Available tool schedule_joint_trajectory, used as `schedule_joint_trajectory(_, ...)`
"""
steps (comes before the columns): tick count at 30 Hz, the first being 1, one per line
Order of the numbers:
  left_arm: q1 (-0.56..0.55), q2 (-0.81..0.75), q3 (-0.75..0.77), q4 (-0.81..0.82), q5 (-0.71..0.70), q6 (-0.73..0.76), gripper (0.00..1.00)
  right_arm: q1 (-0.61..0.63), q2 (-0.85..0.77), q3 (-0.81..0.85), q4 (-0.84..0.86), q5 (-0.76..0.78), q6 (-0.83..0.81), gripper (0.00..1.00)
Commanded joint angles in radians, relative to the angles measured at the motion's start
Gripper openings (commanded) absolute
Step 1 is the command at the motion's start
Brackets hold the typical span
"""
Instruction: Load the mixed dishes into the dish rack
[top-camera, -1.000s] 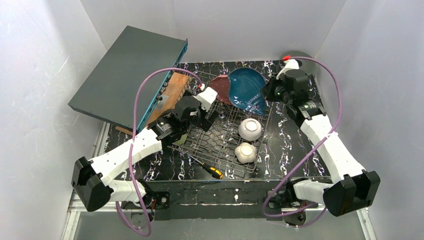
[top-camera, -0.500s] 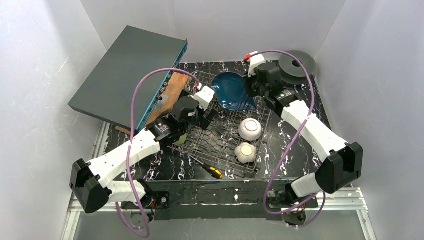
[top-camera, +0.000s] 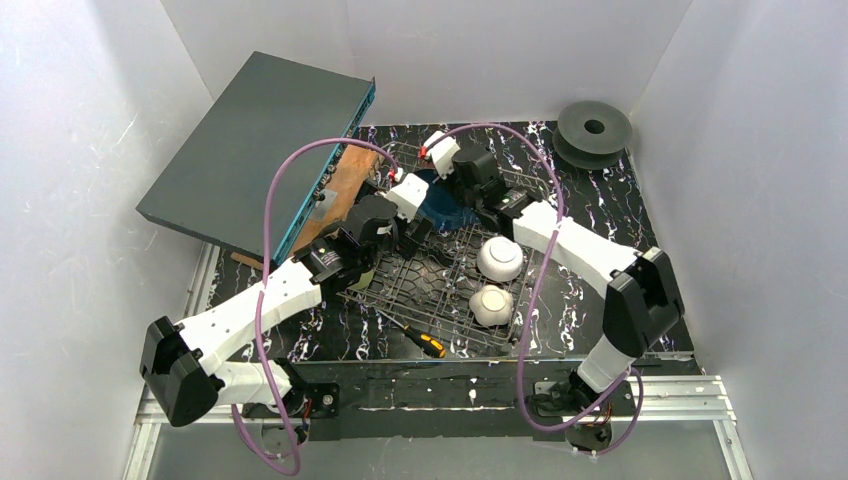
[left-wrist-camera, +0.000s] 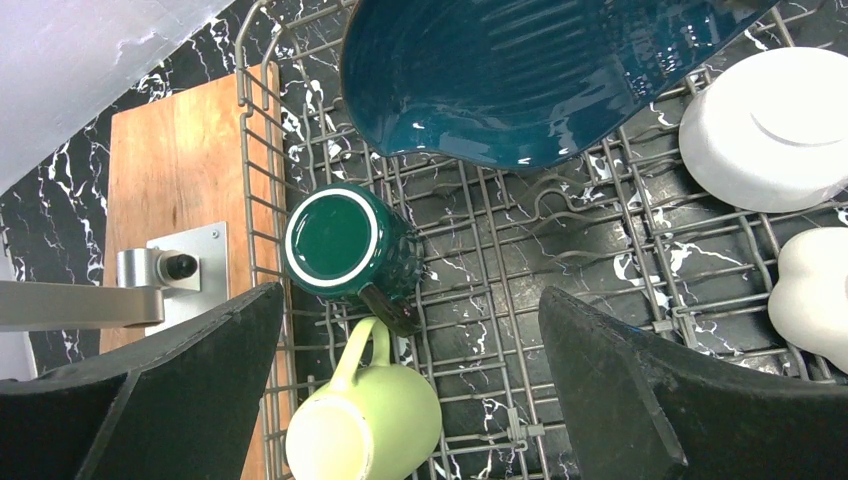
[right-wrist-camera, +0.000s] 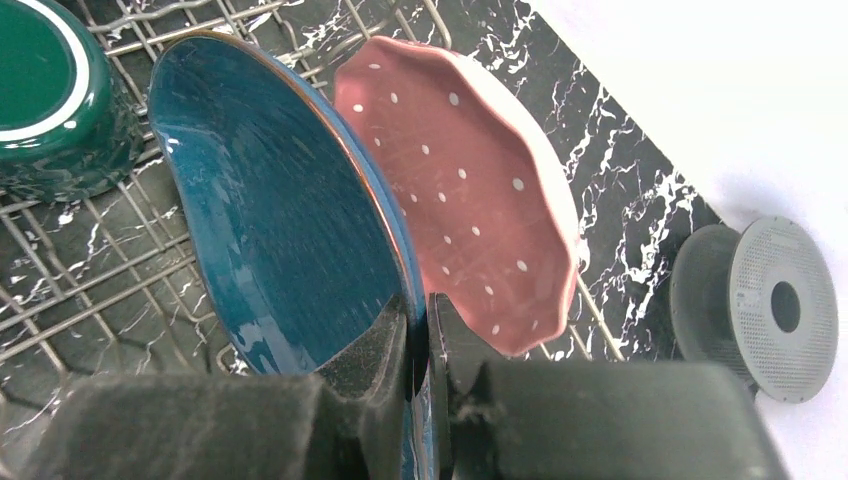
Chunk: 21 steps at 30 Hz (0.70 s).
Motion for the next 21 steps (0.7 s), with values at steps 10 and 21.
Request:
schedule_joint_trajectory(10, -0.005, 0.0, -0.013, 0.032, -0.046, 0.018, 0.99, 0.021, 0.059, 0.007, 0.342, 0.207, -0.152, 0.01)
schedule_joint_trajectory(21, -0.005, -0.003, -0.018, 0.038, -0.055, 0.023, 0.99, 0.06, 0.075, -0.057, 0.419, 0.291, -0.192, 0.01)
